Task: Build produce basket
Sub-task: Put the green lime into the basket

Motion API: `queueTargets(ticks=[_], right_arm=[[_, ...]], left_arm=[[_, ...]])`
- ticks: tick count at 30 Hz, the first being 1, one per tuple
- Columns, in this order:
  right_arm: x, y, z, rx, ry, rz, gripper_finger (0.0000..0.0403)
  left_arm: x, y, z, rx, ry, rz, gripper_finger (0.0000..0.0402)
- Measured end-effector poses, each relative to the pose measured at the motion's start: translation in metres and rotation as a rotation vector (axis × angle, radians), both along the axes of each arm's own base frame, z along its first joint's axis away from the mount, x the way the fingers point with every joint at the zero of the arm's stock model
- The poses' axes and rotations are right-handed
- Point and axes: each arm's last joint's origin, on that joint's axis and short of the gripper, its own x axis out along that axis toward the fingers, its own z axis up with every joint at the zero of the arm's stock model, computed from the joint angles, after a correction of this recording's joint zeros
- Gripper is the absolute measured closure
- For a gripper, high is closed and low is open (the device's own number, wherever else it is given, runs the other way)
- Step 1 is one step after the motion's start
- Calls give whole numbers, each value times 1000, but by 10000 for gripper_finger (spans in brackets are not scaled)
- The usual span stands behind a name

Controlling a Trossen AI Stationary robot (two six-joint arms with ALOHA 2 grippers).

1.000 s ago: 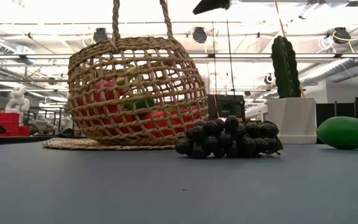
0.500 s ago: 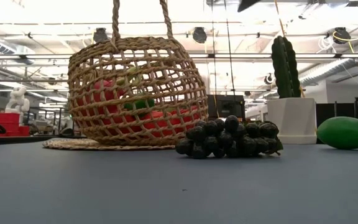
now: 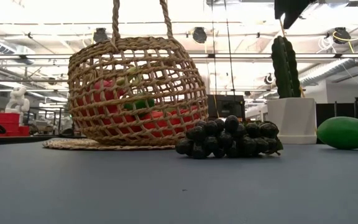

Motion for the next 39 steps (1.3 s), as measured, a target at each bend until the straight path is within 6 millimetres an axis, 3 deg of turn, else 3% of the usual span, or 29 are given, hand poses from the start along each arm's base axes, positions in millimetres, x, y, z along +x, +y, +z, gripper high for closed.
queueTargets(ticks=[5,19,30,39], right_arm=[[0,-4,-10,27,48,-9,121],[-12,-26,-88,64,369,-104,118],[-37,-35,-143,35,532,-222,49],[-43,-40,-176,46,476,-229,27]], left_arm=[[2,2,0,-7,-4,15,163],[2,2,0,-15,-7,15,163],[2,2,0,-16,-6,14,163],[2,2,0,-22,-11,16,163]])
